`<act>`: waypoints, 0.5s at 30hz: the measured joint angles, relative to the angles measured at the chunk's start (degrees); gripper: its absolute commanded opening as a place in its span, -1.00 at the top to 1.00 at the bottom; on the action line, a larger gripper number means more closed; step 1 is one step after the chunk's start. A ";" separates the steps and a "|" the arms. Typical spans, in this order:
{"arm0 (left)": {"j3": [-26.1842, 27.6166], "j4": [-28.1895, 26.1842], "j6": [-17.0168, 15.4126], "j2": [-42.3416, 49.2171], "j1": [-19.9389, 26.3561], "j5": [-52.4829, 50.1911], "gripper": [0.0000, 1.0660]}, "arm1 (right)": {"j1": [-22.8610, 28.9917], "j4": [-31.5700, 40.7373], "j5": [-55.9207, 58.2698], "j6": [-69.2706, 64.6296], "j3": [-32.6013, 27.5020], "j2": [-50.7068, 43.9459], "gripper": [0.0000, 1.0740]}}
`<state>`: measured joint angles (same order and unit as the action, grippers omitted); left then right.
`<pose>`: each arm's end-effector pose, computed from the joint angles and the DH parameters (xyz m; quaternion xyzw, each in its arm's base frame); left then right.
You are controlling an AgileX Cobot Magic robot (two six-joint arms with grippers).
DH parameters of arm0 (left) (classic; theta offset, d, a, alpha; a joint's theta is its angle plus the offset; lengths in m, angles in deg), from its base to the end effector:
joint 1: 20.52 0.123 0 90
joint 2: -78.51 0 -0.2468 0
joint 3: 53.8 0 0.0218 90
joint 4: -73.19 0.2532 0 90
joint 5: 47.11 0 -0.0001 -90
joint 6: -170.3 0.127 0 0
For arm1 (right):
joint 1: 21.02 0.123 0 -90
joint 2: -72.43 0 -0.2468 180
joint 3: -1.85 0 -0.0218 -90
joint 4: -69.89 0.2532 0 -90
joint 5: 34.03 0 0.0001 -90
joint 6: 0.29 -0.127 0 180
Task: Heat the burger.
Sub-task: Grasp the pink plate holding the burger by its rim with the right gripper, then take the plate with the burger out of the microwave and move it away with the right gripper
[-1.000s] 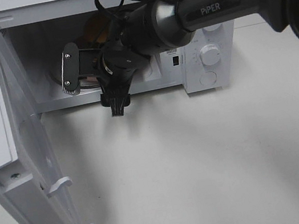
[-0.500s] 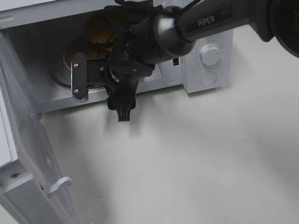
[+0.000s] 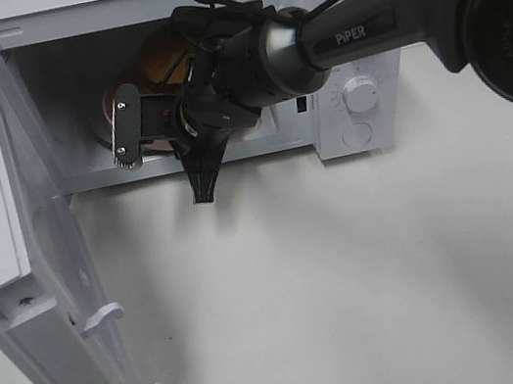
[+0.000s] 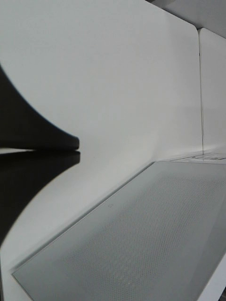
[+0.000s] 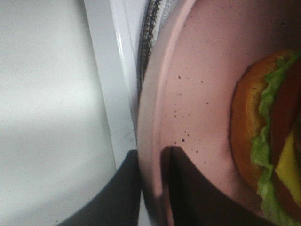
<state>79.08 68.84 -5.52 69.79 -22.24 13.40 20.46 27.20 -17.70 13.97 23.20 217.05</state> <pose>0.0666 -0.0104 0.2644 0.0452 0.8478 -0.0266 0.5276 0.3999 0.3212 0.0564 -0.6672 0.6360 -0.1349 0.3636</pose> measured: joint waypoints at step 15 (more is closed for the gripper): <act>0.00 0.00 0.00 0.00 0.00 0.00 1.00 | 0.11 0.74 1.20 1.49 -0.69 -1.72 1.00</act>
<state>79.08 68.84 -5.52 69.79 -22.24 13.40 20.58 27.95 -16.50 15.46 22.51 215.33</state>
